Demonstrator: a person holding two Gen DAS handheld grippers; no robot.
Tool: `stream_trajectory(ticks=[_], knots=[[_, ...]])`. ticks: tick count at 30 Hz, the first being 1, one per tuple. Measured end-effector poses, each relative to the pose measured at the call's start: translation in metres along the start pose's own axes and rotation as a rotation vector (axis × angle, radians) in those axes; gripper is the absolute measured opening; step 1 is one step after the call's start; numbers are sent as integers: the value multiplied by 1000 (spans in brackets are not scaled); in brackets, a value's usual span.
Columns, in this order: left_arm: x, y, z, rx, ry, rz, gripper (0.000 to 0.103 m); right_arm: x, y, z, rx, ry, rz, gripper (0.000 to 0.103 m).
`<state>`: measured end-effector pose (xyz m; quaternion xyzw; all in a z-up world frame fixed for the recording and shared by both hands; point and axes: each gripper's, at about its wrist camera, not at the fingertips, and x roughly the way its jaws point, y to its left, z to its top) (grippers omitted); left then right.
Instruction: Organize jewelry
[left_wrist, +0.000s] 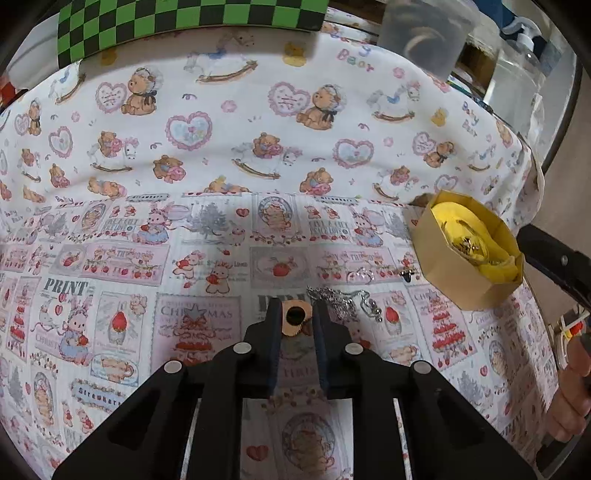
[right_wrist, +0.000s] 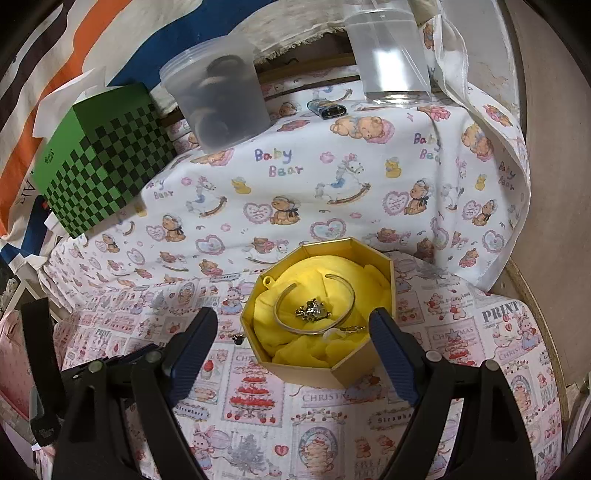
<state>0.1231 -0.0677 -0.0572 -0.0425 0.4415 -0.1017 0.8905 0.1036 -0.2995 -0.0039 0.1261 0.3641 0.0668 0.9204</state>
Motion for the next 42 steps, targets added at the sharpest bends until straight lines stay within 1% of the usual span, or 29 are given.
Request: stream_trajectory(ticks=[4, 5, 6, 9, 13, 15, 22, 25, 29, 33, 36, 42], knots=[[2, -2, 1, 18, -7, 17, 16, 2, 0, -1, -4, 9, 0, 83], [3, -3, 2, 23, -6, 20, 13, 2, 0, -1, -7, 8, -6, 83], [4, -3, 1, 27, -3, 21, 9, 2, 0, -1, -14, 8, -11, 83], [4, -5, 1, 35, -7, 28, 9, 2, 0, 0, -18, 7, -7, 83], [-6, -14, -3, 90, -43, 42, 9, -3, 2, 0, -29, -16, -19, 83], [-13, -15, -5, 96, -63, 45, 9, -6, 7, -1, -51, -36, -34, 83], [-50, -3, -2, 65, -163, 64, 9, -10, 17, -4, -94, -58, -36, 83], [-64, 5, -1, 44, -195, 48, 9, -11, 19, -4, -99, -65, -36, 83], [-76, 13, 2, 31, -235, 68, 9, -11, 20, -5, -103, -73, -27, 83], [-77, 21, 5, 4, -242, 79, 9, -11, 23, -7, -112, -77, -17, 83], [-74, 27, 6, -8, -242, 106, 9, -11, 27, -9, -121, -79, -3, 83], [-71, 43, 8, -56, -233, 126, 9, -4, 45, -18, -192, -51, -1, 83]])
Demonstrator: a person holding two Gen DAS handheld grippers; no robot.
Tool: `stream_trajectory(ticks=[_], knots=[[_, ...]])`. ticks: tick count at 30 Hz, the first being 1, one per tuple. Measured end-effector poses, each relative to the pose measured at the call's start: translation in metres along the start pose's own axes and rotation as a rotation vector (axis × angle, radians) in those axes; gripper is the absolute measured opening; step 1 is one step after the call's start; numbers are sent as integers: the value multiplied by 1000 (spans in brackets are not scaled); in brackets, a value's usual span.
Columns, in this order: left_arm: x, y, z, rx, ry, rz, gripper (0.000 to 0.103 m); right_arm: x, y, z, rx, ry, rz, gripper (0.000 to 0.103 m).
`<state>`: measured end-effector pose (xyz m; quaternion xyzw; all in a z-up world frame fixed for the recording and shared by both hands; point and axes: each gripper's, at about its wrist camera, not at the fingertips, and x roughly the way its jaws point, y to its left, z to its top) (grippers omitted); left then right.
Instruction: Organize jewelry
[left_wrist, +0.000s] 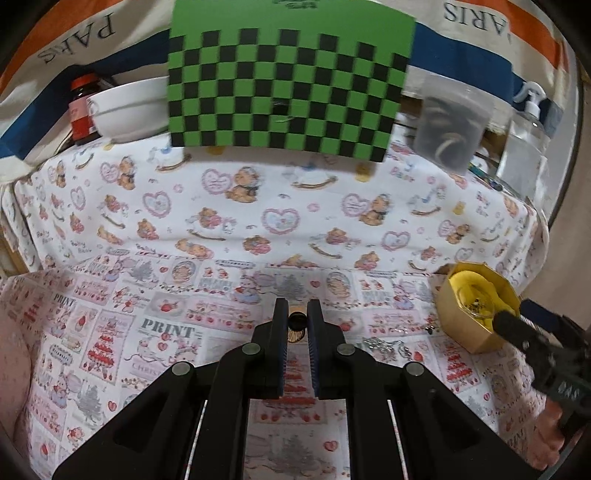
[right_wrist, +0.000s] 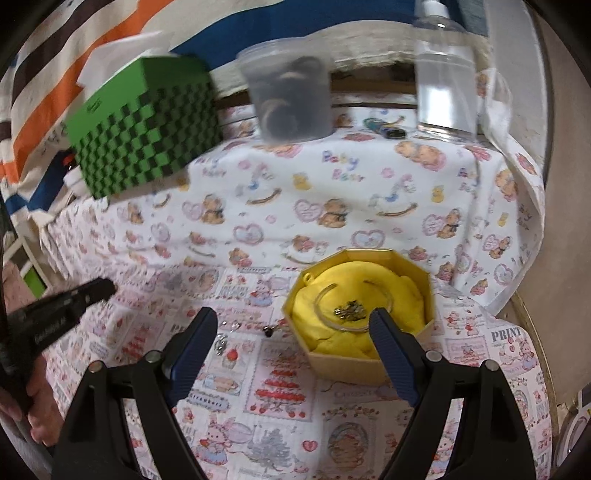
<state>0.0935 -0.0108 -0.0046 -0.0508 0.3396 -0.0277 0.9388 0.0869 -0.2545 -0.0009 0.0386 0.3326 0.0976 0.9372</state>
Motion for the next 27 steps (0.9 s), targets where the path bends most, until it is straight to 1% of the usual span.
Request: stream_trajectory(ticks=[5, 7, 9, 11, 13, 15, 17, 18, 20, 21, 23, 24, 26, 27], knots=[[0, 16, 3, -48, 3, -4, 9, -5, 10, -2, -24, -6, 37, 83], [1, 20, 3, -54, -5, 14, 9, -3, 16, -4, -51, 15, 40, 83], [4, 25, 3, -68, 5, 36, 9, 0, 23, -6, -82, 42, 40, 83], [6, 30, 2, -83, 17, 28, 9, 1, 28, -8, -90, 55, 56, 83], [6, 32, 2, -84, 12, 36, 9, 4, 33, -9, -91, 68, 66, 82], [6, 33, 4, -87, 9, 32, 9, 9, 36, -7, -79, 88, 71, 78], [6, 35, 4, -97, 12, 24, 9, 16, 40, -3, -62, 122, 113, 70], [7, 36, 4, -100, 14, 23, 9, 20, 42, -2, -54, 141, 131, 69], [8, 37, 5, -104, 18, 28, 9, 28, 50, 0, -65, 175, 143, 62], [10, 37, 5, -107, 21, 29, 9, 32, 55, -1, -82, 193, 145, 60], [12, 39, 5, -111, 27, 32, 9, 40, 64, -3, -116, 221, 151, 51], [13, 39, 5, -115, 29, 33, 9, 45, 69, -5, -132, 240, 149, 48], [14, 41, 5, -122, 33, 33, 9, 58, 75, -6, -146, 279, 129, 38], [15, 42, 5, -126, 35, 31, 9, 63, 76, -7, -144, 293, 123, 36]])
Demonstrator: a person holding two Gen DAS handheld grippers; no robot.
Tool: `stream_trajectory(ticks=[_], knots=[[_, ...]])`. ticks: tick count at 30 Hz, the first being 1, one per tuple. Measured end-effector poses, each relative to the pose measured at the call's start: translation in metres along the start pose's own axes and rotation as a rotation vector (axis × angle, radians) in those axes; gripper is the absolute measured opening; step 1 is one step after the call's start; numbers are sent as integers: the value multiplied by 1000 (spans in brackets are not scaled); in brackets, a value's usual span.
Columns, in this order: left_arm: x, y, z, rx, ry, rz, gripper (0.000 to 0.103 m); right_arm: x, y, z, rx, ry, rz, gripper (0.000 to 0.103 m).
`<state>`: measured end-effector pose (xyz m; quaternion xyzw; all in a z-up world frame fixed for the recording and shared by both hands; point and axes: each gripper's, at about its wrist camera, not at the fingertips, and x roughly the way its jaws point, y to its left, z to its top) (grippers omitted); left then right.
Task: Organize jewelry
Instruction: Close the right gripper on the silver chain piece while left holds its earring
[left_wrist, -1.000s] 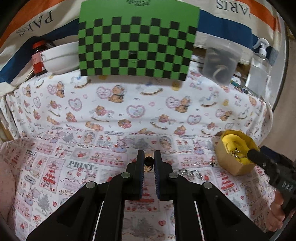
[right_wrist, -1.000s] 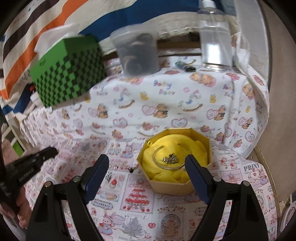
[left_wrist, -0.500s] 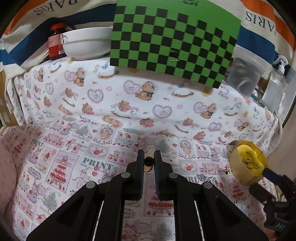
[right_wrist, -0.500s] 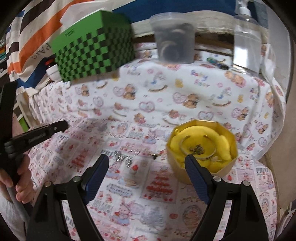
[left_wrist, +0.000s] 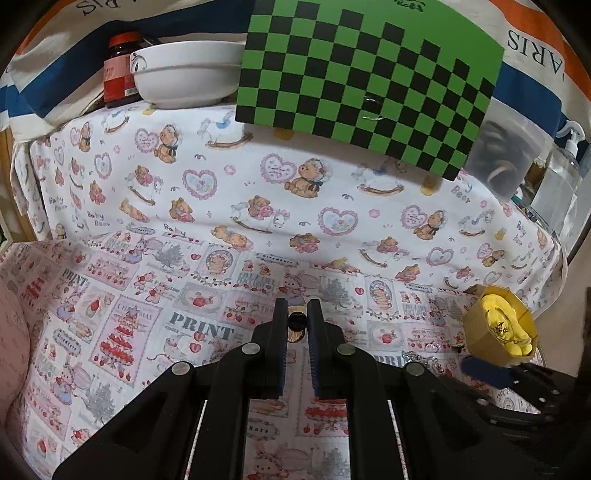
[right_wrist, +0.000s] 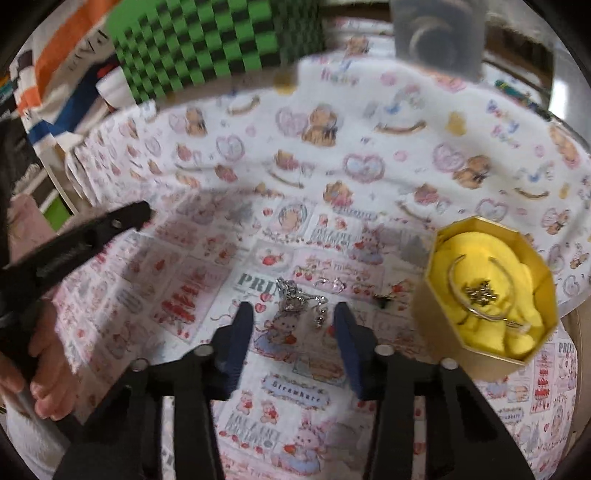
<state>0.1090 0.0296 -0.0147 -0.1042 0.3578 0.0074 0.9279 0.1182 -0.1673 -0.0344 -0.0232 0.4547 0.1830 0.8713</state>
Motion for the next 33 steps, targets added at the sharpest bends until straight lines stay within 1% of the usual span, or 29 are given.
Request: stream_trajectory(ticks=[2, 5, 7, 9, 10, 15, 17, 19, 22, 24, 27, 29, 30, 33], knots=[[1, 2, 1, -9, 4, -5, 9, 9, -2, 1, 16, 28, -14, 31], [1, 4, 3, -23, 4, -3, 9, 19, -6, -2, 15, 50, -44, 28], [2, 5, 4, -31, 7, -3, 9, 22, -9, -4, 13, 51, -47, 27], [4, 4, 4, -29, 10, 9, 9, 22, -10, -5, 6, 44, -50, 16], [4, 3, 3, -21, 9, 14, 9, 22, -9, -5, 3, 43, -53, 8], [3, -3, 2, 17, -3, 32, 9, 22, -6, -7, -27, 17, -69, 7], [-3, -3, 2, 13, 0, 17, 9, 13, -10, -9, -4, -24, -20, 7], [-14, -3, 4, -11, -2, -28, 9, -5, -14, -9, 22, -98, 27, 7], [-41, -8, 7, -4, -59, -79, 9, -42, -17, -10, 17, -226, 65, 7], [-55, -13, 9, 17, -95, -90, 9, -61, -15, -11, 11, -288, 86, 7], [-67, -18, 10, 39, -119, -125, 9, -85, -15, -12, 9, -357, 107, 7], [-67, -21, 10, 56, -127, -111, 9, -95, -14, -11, 12, -395, 116, 7], [-64, -22, 10, 67, -123, -95, 11, -102, -14, -11, 14, -413, 122, 7], [-49, -23, 10, 79, -96, -63, 14, -118, -15, -13, 16, -459, 114, 7]])
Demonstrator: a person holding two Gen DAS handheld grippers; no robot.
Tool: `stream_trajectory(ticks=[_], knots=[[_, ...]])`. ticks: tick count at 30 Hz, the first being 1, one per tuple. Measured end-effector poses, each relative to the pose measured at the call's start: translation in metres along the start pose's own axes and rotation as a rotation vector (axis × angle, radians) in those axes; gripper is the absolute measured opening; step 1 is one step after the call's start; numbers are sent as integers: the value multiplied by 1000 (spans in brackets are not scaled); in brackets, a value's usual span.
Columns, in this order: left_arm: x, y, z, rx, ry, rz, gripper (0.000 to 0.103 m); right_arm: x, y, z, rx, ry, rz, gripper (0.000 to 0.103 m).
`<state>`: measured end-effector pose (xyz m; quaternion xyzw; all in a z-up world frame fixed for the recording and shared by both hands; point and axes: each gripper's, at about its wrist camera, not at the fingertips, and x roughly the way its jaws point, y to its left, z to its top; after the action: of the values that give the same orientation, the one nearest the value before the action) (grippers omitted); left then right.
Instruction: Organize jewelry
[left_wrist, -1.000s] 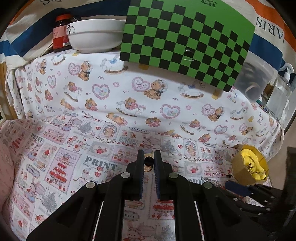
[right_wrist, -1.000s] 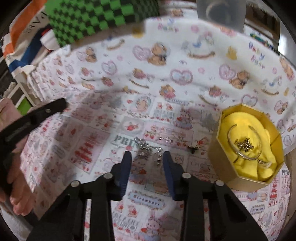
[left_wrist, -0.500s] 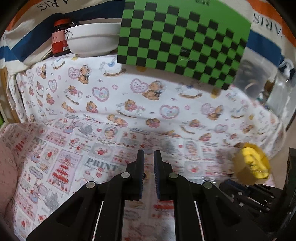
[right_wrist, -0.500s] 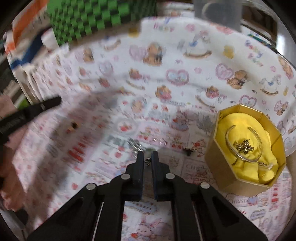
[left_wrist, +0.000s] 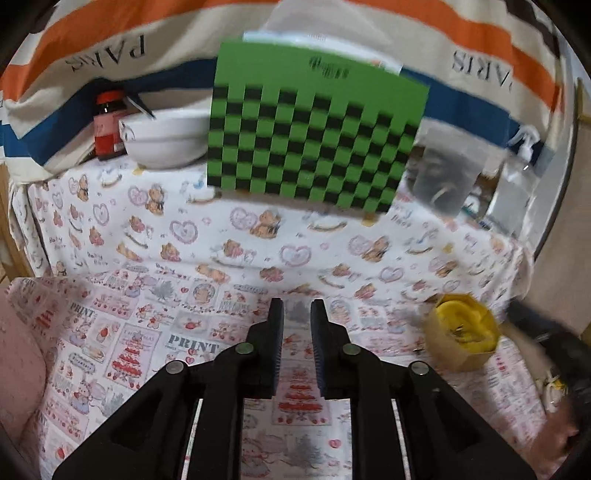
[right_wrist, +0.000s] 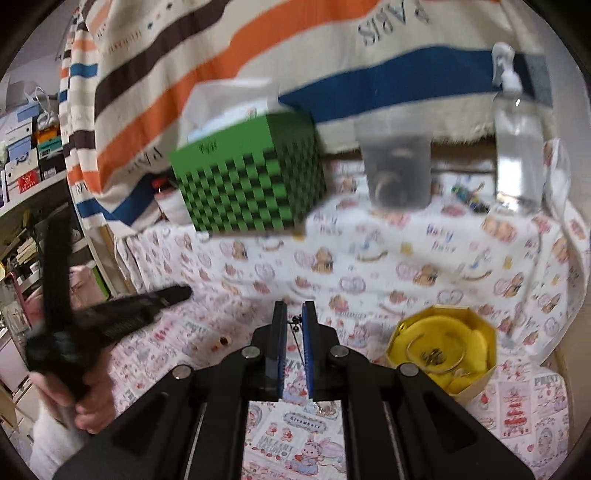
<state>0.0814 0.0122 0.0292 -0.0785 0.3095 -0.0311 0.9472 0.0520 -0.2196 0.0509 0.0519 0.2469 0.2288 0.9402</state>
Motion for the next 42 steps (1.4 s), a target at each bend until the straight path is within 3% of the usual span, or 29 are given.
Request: stream_trajectory(ticks=[7, 19, 26, 31, 42], knots=[[64, -2, -13, 93, 159, 88, 14, -15, -4, 4, 19, -39, 10, 7], [94, 18, -24, 20, 276, 100, 14, -13, -10, 4, 44, -10, 6, 7], [90, 18, -24, 14, 278, 88, 3, -17, -17, 6, 69, -14, 9, 7], [74, 16, -22, 23, 252, 99, 3, -16, -17, 6, 71, -14, 7, 7], [84, 12, -25, 57, 299, 125, 3, -14, -18, 5, 70, -2, 2, 7]])
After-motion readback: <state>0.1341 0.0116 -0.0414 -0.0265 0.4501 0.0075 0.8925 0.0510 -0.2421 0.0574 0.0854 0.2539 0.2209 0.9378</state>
